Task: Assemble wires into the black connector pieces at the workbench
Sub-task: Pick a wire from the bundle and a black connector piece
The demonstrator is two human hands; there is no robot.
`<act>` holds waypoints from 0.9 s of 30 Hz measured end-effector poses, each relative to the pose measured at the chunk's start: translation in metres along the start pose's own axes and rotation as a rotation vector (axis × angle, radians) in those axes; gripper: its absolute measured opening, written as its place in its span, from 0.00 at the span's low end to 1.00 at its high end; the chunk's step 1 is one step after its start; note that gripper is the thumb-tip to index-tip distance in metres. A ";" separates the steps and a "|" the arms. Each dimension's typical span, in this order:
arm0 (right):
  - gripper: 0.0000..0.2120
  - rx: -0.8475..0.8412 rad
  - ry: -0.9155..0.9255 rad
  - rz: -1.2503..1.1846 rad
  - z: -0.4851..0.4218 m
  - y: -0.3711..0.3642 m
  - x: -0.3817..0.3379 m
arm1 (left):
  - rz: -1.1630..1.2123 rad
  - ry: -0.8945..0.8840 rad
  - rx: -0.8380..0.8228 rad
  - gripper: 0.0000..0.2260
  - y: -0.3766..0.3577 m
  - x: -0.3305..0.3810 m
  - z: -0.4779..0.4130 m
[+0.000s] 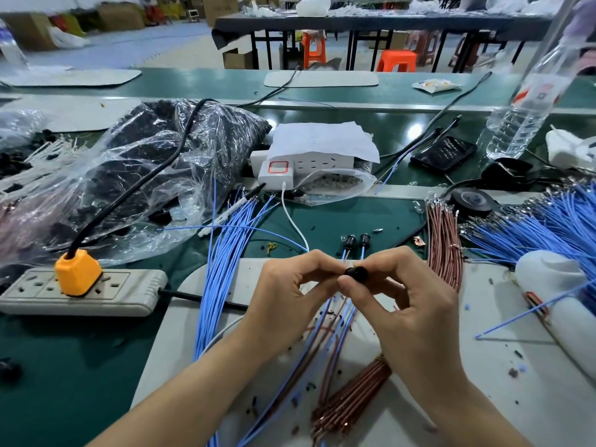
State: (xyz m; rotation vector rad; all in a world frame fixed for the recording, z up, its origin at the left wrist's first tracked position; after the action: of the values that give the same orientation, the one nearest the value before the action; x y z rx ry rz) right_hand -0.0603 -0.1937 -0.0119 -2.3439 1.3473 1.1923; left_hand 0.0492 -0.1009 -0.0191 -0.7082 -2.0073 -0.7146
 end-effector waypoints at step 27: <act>0.06 0.006 -0.011 0.027 0.001 -0.003 -0.003 | 0.200 0.127 -0.019 0.05 -0.002 -0.009 0.001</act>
State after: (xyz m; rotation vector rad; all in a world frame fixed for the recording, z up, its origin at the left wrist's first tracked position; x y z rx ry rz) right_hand -0.0593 -0.1899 -0.0110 -2.3194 1.3806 1.2053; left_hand 0.0515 -0.1036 -0.0274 -0.8402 -1.7876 -0.6437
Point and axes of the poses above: each hand's wrist, its own z-axis away from the middle knuckle, its own y-axis out of the back of the hand, x = y × z, the point moved 5 cm from there along -z, towards the middle knuckle, and after that the axes turned 1 degree about z, right-handed, at the moved point
